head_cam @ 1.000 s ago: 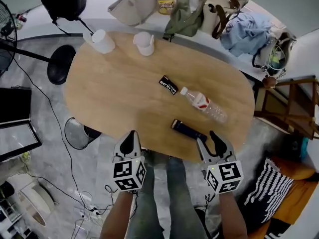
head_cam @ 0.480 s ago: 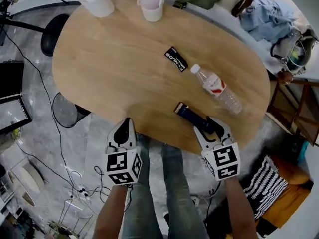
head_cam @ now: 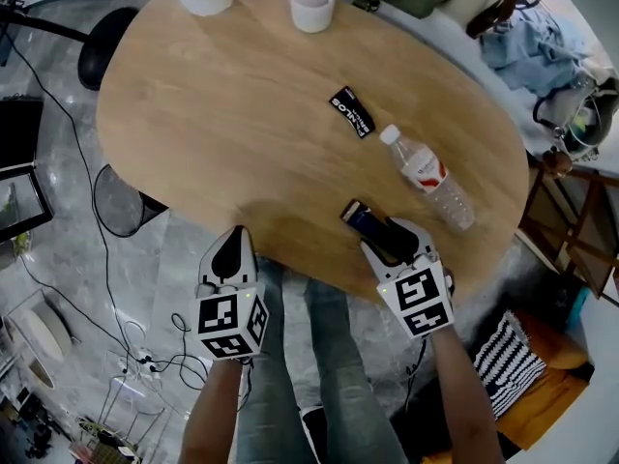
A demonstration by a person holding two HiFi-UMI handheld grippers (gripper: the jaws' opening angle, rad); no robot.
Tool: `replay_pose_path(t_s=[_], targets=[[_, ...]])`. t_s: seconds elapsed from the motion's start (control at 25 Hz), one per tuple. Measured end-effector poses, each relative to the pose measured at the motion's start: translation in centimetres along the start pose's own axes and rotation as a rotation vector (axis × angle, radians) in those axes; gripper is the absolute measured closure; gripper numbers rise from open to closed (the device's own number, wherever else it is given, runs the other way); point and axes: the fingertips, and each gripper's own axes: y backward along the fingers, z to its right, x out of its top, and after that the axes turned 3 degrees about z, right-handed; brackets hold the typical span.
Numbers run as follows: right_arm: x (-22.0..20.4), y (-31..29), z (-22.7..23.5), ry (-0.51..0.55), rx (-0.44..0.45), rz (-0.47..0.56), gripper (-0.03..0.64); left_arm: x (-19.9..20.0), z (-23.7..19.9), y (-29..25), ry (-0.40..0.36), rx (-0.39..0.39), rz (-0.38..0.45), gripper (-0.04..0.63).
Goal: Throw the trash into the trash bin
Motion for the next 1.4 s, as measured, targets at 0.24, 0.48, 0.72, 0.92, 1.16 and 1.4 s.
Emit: replay_pose_path(t_s=[0.24, 0.48, 0.72, 0.92, 1.16, 1.4], targets=[[-0.1, -0.7, 0.1, 0.059, 0.023, -0.044, 0.411, 0.1, -0.5, -0.1, 0.005, 0.016, 0.005, 0.586], [-0.6, -0.9, -0.1, 0.087, 0.020, -0.074, 0.452, -0.1, -0.7, -0.1, 0.009, 0.023, 0.010, 0.586], [-0.5, -0.2, -0.5, 0.090, 0.025, -0.066, 0.492, 0.2, -0.9, 0.5, 0.019, 0.035, 0.015, 0.586], [0.5, 0.9, -0.5, 0.099, 0.021, -0.051, 0.500, 1.2, -0.8, 1.4, 0.028, 0.047, 0.038, 0.586], [2.8, 1.6, -1.3, 0.091, 0.017, -0.034, 0.499, 2.4, -1.6, 2.4, 0.073, 0.057, 0.064, 0.586], [7.3, 1.7, -3.7, 0.088, 0.030, 0.014, 0.499, 4.3, -4.3, 3.8, 0.118, 0.087, 0.112, 0.586]])
